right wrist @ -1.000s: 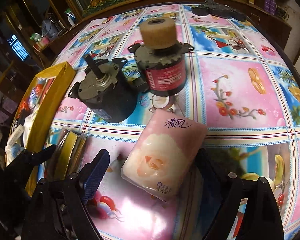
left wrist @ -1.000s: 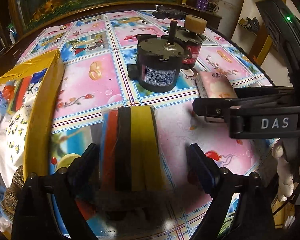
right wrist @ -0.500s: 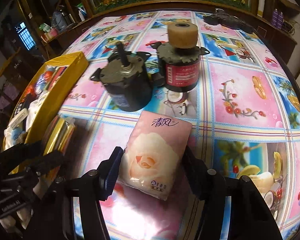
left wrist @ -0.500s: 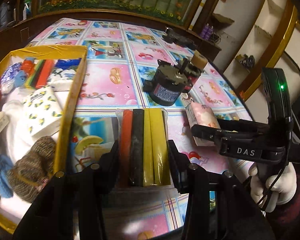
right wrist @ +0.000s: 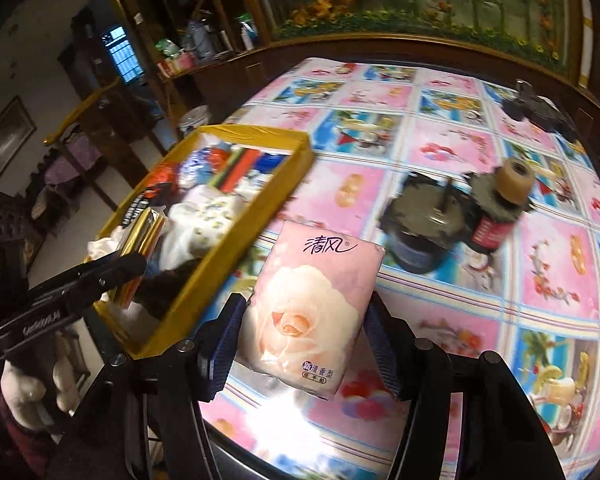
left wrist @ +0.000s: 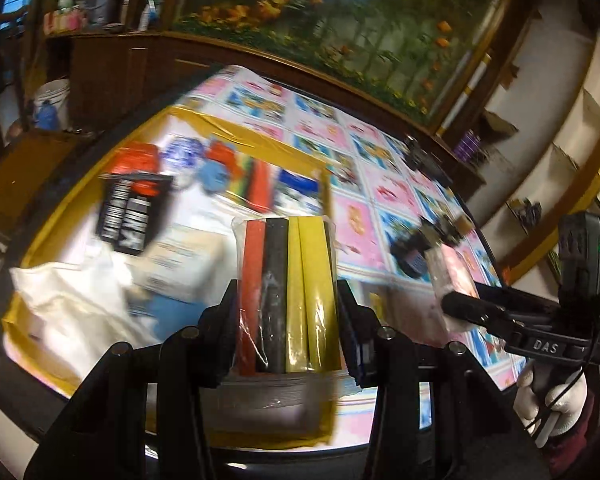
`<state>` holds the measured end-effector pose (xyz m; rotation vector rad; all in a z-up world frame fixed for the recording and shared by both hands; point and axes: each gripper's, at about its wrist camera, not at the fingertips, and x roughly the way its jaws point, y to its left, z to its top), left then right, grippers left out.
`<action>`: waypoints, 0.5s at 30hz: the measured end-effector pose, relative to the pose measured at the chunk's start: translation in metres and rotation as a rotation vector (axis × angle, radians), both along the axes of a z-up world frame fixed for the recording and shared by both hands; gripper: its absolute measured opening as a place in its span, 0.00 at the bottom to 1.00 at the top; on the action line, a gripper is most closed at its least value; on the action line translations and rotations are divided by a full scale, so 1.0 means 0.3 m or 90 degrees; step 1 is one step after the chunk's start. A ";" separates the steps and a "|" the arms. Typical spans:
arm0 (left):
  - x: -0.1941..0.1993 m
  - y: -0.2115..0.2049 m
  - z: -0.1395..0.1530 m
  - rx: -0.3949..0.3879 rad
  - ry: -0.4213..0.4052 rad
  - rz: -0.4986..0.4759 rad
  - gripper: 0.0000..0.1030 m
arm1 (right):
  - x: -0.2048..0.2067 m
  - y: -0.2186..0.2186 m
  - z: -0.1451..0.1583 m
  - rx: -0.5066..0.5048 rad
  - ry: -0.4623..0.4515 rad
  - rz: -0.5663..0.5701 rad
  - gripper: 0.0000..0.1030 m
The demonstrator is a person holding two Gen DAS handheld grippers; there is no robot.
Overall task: Organize soft objects
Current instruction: 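Lift the sponge strips and pink tissue pack and carry them toward the tray, then lower both items into the tray and open both tools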
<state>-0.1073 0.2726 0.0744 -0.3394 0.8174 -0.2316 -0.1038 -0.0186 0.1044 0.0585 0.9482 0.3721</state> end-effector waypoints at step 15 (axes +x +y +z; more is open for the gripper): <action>0.249 0.194 -0.020 0.010 0.043 0.025 0.41 | 0.200 0.398 -0.048 0.006 0.024 0.131 0.58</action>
